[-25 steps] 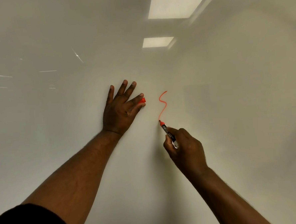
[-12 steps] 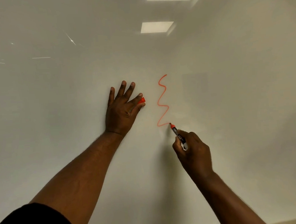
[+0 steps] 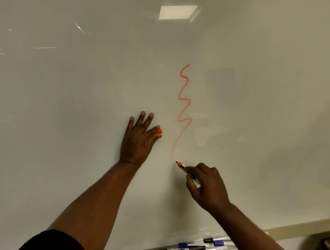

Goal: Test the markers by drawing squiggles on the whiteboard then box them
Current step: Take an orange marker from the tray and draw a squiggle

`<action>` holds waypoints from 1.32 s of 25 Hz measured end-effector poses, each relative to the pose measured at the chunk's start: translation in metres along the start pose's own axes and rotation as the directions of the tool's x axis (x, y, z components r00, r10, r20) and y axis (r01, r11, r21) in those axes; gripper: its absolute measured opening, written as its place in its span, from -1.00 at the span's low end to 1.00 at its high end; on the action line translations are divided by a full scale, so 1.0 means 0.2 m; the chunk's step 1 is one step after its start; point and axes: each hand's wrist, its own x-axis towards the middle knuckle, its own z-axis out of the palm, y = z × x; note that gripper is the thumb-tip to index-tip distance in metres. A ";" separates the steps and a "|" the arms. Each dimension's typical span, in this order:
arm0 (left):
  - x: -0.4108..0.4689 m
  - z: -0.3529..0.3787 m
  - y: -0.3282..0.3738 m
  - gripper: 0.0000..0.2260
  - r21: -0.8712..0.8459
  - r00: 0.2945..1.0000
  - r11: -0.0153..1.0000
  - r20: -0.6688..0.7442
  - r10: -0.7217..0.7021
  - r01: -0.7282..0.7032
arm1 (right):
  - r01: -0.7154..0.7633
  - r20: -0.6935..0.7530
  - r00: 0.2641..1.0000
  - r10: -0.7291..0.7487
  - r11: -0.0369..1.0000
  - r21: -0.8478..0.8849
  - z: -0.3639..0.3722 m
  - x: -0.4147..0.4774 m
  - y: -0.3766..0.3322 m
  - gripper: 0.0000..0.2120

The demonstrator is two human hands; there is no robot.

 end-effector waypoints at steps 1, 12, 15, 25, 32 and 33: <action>-0.07 0.00 0.03 -0.69 -0.011 0.999 0.999 0.034 -0.035 0.036 | -0.022 0.004 1.000 0.022 1.000 0.002 -0.02 -0.01 0.01 -0.78; -0.59 0.08 0.35 -0.77 -0.113 0.915 0.925 0.232 -0.331 0.363 | -0.115 -0.058 0.992 0.111 0.990 -0.076 -0.11 -0.22 0.06 -0.74; -0.65 0.09 0.42 -0.69 -0.110 0.892 0.917 0.303 -0.336 0.383 | -0.114 -0.045 0.993 0.111 0.991 -0.074 -0.13 -0.26 0.07 -0.74; -0.73 0.06 0.58 -0.69 -0.127 0.896 0.942 0.368 -0.247 0.312 | -0.137 0.012 0.990 0.138 0.989 -0.060 -0.11 -0.37 0.09 -0.77; -0.78 0.06 0.61 -0.76 -0.114 0.904 0.950 0.356 -0.235 0.292 | -0.084 0.005 0.996 0.085 0.994 -0.064 -0.10 -0.37 0.07 -0.75; -0.79 0.07 0.61 -0.78 -0.117 0.904 0.949 0.356 -0.235 0.293 | -0.083 0.006 0.996 0.084 0.995 -0.063 -0.09 -0.37 0.07 -0.75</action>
